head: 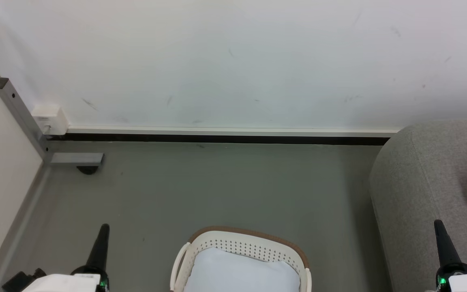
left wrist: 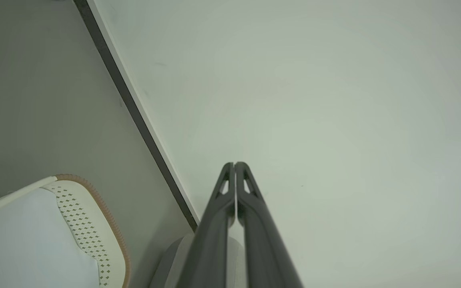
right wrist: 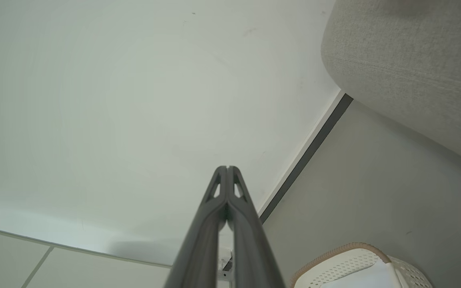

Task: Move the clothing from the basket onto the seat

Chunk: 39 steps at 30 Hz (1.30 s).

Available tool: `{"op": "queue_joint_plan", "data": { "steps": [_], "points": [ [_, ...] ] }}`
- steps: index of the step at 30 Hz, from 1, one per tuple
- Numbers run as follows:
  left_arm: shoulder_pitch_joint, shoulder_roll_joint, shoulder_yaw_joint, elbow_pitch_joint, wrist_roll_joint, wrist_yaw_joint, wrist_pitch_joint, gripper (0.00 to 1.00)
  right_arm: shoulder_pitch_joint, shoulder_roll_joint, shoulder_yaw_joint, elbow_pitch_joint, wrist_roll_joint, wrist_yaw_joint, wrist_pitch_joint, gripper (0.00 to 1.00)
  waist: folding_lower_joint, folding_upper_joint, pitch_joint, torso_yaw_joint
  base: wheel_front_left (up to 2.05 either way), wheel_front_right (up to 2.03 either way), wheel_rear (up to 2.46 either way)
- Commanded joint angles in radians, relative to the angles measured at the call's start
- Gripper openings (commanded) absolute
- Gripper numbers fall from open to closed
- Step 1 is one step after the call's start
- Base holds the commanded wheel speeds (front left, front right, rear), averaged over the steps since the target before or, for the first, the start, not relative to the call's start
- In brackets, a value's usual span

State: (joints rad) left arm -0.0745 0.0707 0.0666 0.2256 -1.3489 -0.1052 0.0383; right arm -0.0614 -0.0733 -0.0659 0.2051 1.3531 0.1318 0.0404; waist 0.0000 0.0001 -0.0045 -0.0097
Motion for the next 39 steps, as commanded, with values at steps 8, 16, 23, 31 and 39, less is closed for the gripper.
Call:
{"op": "queue_joint_plan", "data": {
  "steps": [8, 16, 23, 31, 39],
  "points": [
    [-0.022, -0.005, 0.018, 0.005, -0.083, -0.011, 0.025, 0.00, -0.025, 0.000, -0.013, 0.009, 0.081, -0.002, 0.019, 0.00, 0.0000, -0.0001, 0.002, 0.002, 0.00, 0.00, 0.00],
    [-0.028, -0.010, 0.028, 0.009, -0.137, -0.018, 0.041, 0.00, -0.035, 0.004, -0.020, 0.019, 0.139, -0.002, 0.031, 0.00, 0.0000, -0.0001, 0.003, 0.004, 0.00, 0.00, 0.00],
    [-0.031, -0.013, 0.037, 0.013, -0.181, -0.020, 0.054, 0.00, -0.042, 0.007, -0.026, 0.027, 0.188, -0.002, 0.044, 0.00, 0.0000, -0.0001, 0.005, 0.006, 0.00, 0.00, 0.00],
    [-0.036, -0.017, 0.044, 0.017, -0.226, -0.025, 0.067, 0.00, -0.044, 0.011, -0.032, 0.035, 0.230, -0.002, 0.055, 0.00, 0.0000, -0.0001, 0.006, 0.008, 0.00, 0.00, 0.00],
    [-0.039, -0.021, 0.051, 0.021, -0.271, -0.029, 0.080, 0.00, -0.052, 0.015, -0.038, 0.042, 0.273, -0.002, 0.065, 0.00, 0.0000, -0.0001, 0.008, 0.010, 0.00, 0.00, 0.00]
  ]
}}
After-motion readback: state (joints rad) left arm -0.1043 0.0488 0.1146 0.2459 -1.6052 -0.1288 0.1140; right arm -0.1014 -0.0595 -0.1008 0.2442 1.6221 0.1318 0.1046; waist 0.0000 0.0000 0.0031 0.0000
